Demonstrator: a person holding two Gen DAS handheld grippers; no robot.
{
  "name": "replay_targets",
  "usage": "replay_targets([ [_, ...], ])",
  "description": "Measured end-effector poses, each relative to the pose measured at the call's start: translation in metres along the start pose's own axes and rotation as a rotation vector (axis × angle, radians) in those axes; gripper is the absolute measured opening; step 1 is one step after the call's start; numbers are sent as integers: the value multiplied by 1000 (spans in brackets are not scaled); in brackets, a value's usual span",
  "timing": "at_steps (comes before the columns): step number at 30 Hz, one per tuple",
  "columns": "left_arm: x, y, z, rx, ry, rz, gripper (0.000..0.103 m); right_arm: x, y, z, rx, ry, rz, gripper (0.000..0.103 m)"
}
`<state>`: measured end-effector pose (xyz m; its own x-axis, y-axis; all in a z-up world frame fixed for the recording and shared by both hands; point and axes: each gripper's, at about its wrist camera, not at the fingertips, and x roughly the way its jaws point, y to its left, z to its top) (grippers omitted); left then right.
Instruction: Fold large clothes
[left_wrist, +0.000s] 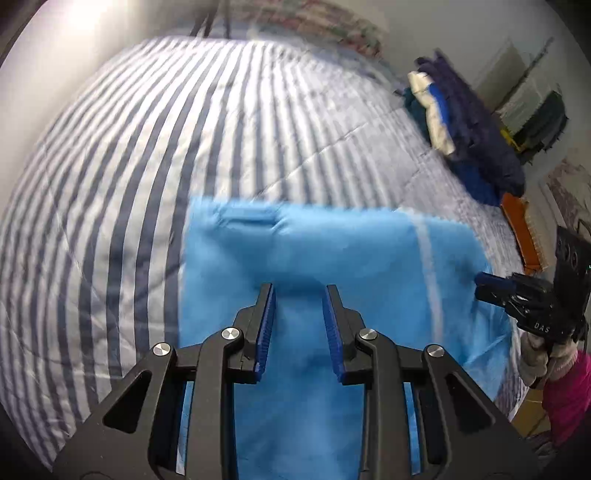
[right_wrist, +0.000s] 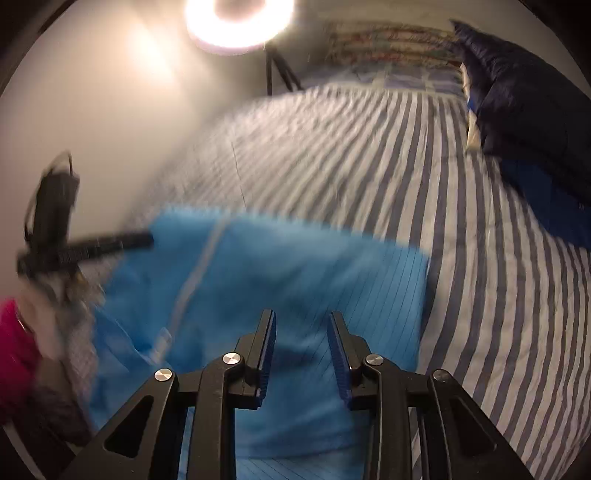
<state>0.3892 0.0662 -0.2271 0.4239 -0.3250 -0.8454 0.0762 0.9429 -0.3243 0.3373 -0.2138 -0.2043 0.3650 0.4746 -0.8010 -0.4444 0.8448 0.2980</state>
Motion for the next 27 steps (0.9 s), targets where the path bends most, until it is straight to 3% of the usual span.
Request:
replay_targets([
  [5, -3, 5, -8, 9, 2, 47, 27, 19, -6, -14, 25, 53, -54, 20],
  [8, -37, 4, -17, -8, -51, 2, 27, 3, 5, -13, 17, 40, -86, 24],
  [11, -79, -3, -36, -9, -95, -64, 27, -23, 13, -11, 33, -12, -38, 24],
  [16, -132, -30, -96, 37, -131, -163, 27, -67, 39, -25, 92, -60, 157, 36],
  [21, -130, -62, -151, 137, -122, -82, 32, -64, 80, -39, 97, -28, 285, 49],
  [27, -99, -61, -176, 134, -77, -22, 32, -28, 112, -43, 114, 46, 315, 43],
])
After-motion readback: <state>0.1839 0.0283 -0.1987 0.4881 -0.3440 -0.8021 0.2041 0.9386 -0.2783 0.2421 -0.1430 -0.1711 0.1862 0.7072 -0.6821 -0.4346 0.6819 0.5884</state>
